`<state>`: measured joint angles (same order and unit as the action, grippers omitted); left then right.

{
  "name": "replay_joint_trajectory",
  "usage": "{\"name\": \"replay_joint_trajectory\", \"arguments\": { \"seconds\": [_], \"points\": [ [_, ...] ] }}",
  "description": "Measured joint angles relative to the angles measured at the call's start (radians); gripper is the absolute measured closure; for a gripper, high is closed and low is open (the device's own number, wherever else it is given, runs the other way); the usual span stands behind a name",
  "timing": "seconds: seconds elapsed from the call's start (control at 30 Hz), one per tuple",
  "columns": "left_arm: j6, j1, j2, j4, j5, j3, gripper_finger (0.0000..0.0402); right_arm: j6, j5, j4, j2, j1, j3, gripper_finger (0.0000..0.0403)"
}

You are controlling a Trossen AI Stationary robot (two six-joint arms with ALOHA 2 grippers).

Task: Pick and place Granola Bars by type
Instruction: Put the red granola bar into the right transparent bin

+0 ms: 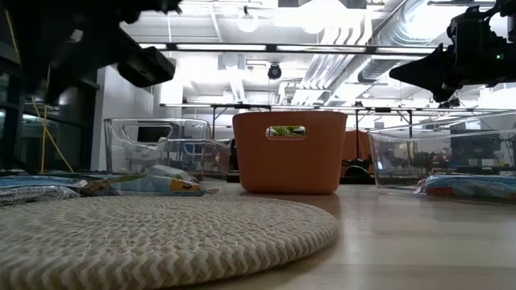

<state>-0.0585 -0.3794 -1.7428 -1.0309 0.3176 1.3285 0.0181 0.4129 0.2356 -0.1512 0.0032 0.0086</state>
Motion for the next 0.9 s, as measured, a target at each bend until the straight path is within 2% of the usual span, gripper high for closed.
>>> {"name": "replay_joint_trajectory", "arguments": {
  "seconds": [0.13, 0.37, 0.53, 0.9],
  "points": [
    [-0.051, 0.003, 0.000, 0.001, 0.069, 0.000, 0.0356, 0.000, 0.000, 0.000, 0.000, 0.000, 0.000, 0.0402],
    [-0.066, 0.088, -0.003, 0.060, 0.280, -0.065, 0.0356, 0.000, 0.000, 0.000, 0.000, 0.000, 0.000, 0.0402],
    [-0.049, 0.147, -0.003, 0.070, 0.240, -0.105, 0.0341, 0.000, 0.000, 0.000, 0.000, 0.000, 0.000, 0.0402],
    [-0.096, 0.171, -0.003, 0.071, 0.135, -0.110, 0.0211, 0.000, 0.000, 0.000, 0.000, 0.000, 0.000, 0.0402]
  ]
}}
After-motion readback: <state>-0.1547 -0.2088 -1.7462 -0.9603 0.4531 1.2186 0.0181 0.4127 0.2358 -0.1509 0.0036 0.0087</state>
